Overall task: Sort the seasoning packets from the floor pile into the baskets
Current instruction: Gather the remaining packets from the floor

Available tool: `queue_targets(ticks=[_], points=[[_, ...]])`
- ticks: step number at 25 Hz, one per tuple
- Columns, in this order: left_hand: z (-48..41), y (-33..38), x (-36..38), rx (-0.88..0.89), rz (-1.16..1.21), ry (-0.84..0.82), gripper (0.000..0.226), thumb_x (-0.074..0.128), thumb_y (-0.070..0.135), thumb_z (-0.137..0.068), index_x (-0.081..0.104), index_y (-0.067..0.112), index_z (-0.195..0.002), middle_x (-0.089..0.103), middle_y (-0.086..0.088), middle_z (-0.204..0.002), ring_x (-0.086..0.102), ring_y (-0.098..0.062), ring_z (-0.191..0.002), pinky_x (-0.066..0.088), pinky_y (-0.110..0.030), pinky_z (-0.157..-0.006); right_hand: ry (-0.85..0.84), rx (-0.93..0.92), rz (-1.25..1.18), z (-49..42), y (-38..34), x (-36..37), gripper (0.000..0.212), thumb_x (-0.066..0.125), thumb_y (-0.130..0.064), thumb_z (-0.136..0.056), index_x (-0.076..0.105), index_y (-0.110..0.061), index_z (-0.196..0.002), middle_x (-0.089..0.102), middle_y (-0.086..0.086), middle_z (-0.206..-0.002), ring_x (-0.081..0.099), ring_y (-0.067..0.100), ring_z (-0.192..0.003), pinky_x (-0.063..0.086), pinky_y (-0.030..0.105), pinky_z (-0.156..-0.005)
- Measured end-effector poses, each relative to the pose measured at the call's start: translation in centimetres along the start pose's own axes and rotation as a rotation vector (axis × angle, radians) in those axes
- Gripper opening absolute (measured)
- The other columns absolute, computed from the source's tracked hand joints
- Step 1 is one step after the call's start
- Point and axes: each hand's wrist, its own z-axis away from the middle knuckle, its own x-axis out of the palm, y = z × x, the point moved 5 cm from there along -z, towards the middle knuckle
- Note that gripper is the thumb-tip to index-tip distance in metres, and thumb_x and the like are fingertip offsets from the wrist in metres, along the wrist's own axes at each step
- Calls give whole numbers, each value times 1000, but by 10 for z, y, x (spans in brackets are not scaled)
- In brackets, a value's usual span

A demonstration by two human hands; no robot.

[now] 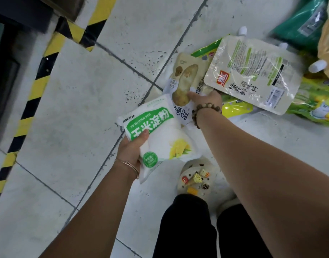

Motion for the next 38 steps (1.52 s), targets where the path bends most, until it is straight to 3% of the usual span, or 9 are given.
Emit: queue_targets(ticks=[5,8,11,16,20,26,31,34,38], points=[[29,13,0,-20,-23,-51,23,56,-2,-86,65,12,-102,74,-1,-91,70,-17,-83,58,-31,-65,-100,-84,-61,47,34,-45,38,72,-19,-79,59,-6,-112,62,7,-113,56,22,-104,41,27,-78],[63,28,8,-23,-136,-107,31,54,-9,-83,62,10,-105,72,-1,-98,67,-19,-92,57,-35,-80,-94,-98,-7,84,58,-97,34,71,-15,-80,60,-3,-110,61,5,-101,54,18,-89,38,17,-69],[105,41,27,-39,-234,-185,38,50,-13,-83,57,6,-116,69,-3,-102,66,-20,-93,57,-33,-79,-59,-87,-33,126,82,-153,36,70,-12,-79,58,-3,-112,54,0,-95,48,13,-85,31,7,-58],[170,57,72,-42,-380,-352,34,51,-13,-81,62,9,-104,74,1,-93,70,-16,-86,57,-29,-70,52,-28,-170,179,115,-243,40,68,-11,-81,54,-9,-119,53,-3,-102,50,12,-90,39,16,-70],[221,49,113,-33,-501,-425,33,54,-12,-80,64,12,-101,74,1,-93,70,-18,-86,57,-30,-69,207,12,-355,207,141,-321,32,69,-10,-81,55,-15,-109,62,-2,-105,58,14,-92,44,28,-78],[339,20,190,25,-607,-604,33,50,-18,-79,63,10,-93,74,3,-80,71,-14,-73,56,-25,-59,434,-22,-573,277,186,-435,35,69,-5,-79,55,-22,-106,63,-10,-96,61,5,-86,47,15,-70],[438,0,241,102,-657,-752,35,47,-21,-77,61,6,-95,74,3,-80,70,-14,-73,56,-25,-62,519,-42,-747,339,227,-507,34,69,-4,-80,56,-24,-104,64,-17,-94,60,-15,-72,47,5,-59],[492,-31,269,127,-741,-843,35,48,-23,-75,61,5,-93,74,3,-77,70,-14,-72,56,-25,-62,576,-43,-784,375,263,-544,34,67,-3,-80,55,-26,-101,63,-18,-94,61,-12,-77,49,9,-65],[546,-106,300,172,-952,-955,35,51,-25,-73,62,1,-94,73,4,-72,69,-15,-68,56,-26,-63,732,54,-765,406,340,-590,33,68,-4,-80,57,-23,-106,64,-2,-106,62,17,-99,50,32,-84]])
